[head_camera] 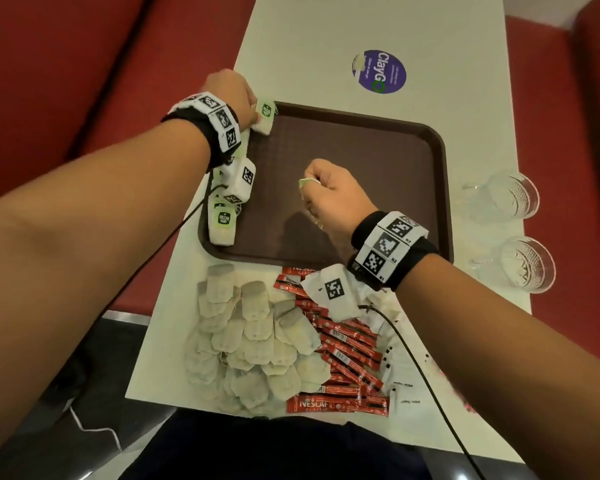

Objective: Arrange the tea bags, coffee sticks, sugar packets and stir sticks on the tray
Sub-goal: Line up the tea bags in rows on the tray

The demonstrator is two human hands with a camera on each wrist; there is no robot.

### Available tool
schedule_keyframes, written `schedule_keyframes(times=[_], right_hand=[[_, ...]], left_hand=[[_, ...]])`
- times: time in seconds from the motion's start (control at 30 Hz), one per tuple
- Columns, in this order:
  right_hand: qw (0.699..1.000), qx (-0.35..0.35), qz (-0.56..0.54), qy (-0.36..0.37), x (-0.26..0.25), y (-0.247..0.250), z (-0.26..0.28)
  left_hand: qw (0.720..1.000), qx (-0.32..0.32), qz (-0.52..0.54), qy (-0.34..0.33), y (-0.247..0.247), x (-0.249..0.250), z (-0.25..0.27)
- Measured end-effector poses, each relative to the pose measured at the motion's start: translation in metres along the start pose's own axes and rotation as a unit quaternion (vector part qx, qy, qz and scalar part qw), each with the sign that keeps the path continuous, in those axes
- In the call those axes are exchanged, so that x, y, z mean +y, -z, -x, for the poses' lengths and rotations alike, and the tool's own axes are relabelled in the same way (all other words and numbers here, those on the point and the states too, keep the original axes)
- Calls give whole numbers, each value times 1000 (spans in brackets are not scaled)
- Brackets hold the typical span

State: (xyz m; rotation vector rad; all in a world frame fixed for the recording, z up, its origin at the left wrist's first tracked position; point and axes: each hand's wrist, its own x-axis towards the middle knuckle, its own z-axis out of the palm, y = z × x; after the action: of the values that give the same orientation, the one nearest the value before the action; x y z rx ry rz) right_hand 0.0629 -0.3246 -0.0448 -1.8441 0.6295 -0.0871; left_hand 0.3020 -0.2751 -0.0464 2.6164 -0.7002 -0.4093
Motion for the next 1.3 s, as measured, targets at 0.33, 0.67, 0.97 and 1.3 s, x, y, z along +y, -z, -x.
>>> schedule_keyframes(times=[0.33,0.67,0.97,1.3], right_hand=[[999,-15,28,-8,8,16,-1],[1000,-10,-4,-21,4,17,-4],[999,16,-36,-18,-1,19,-15],[1000,4,-21,-11,0,16,-18]], left_hand=[[992,-10,-119,-30,-19,7,-14],[981,-79,-150,-99,-21,3,-5],[962,-158,38,-221,22,21,55],[947,-157,79,-269,26,7,75]])
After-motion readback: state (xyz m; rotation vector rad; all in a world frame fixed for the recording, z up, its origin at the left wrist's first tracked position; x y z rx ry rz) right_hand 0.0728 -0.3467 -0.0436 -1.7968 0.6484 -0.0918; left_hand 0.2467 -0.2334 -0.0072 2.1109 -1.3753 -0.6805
